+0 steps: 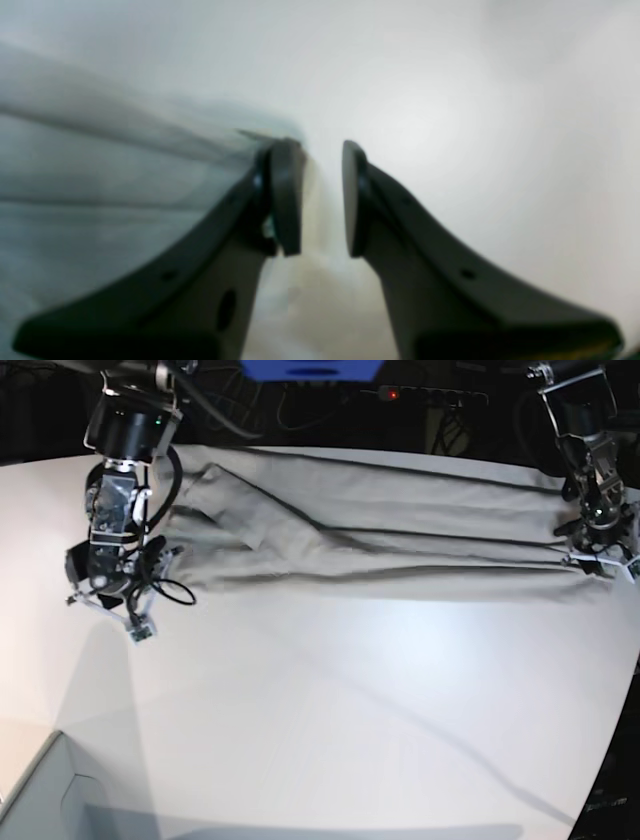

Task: Layout the t-shirt on the table in an organized manner, then fold the t-shirt properly
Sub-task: 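Pull the strip end outward with the right gripper to straighten it, then grasp both strip ends with both grippers and pull the strip taut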

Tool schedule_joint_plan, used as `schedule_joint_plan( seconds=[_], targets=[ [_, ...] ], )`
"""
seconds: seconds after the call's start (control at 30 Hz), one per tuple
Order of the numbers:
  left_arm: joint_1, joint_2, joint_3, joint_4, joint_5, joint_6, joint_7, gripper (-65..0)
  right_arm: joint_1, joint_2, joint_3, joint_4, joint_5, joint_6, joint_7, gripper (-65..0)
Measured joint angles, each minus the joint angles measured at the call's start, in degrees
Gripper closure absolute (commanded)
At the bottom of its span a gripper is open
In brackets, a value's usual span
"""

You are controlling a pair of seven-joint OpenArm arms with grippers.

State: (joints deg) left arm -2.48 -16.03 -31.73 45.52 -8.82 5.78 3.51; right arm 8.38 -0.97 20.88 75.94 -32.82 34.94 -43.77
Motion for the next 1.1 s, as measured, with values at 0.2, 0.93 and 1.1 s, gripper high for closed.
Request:
schedule_joint_plan(
  seconds=[0.2,0.93,1.1],
  targets=[
    [0.0,0.0,0.0,0.0,0.0,0.0,0.0,-38.8,0.1,0.0,0.7,0.0,0.2,-0.2,0.1,-12.7],
    [-0.1,0.0,0.0,0.0,0.0,0.0,0.2,-38.9,-20.2,-8.0,-14.7,24.2,0.7,-0.2,-0.1,-35.9],
    [-0.2,0.0,0.0,0.0,0.0,0.1,0.3,-39.0,-18.8,-7.5,-13.6,18.2,5.7,-0.2,0.3,-35.9]
  ],
)
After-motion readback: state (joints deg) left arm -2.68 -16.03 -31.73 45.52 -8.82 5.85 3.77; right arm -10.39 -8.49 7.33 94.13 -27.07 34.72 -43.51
